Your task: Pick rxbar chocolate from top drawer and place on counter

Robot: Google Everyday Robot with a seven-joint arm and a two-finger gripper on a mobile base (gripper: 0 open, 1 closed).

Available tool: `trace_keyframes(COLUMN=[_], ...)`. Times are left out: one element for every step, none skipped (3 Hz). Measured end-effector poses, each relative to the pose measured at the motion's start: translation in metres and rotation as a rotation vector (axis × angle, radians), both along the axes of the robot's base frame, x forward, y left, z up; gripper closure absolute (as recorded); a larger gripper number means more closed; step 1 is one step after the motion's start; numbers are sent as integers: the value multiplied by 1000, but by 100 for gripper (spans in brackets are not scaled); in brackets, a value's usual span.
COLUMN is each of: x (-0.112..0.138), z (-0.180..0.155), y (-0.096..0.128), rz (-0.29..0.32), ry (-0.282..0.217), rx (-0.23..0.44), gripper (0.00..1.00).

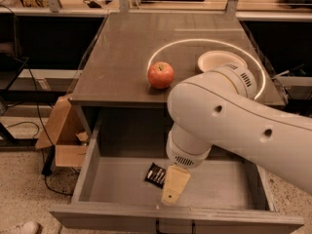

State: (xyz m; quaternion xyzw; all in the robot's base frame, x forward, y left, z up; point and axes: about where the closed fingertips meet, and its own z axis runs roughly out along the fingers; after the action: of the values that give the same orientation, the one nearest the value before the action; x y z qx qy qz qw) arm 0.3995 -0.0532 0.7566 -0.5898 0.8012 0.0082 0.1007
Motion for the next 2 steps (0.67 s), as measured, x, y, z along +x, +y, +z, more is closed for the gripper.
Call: trace_keyframes(x=[2, 10], z=[-15, -40], y=[12, 41], rz=[-12, -4], ry=[17, 40], rx=[11, 17], gripper=[0, 0])
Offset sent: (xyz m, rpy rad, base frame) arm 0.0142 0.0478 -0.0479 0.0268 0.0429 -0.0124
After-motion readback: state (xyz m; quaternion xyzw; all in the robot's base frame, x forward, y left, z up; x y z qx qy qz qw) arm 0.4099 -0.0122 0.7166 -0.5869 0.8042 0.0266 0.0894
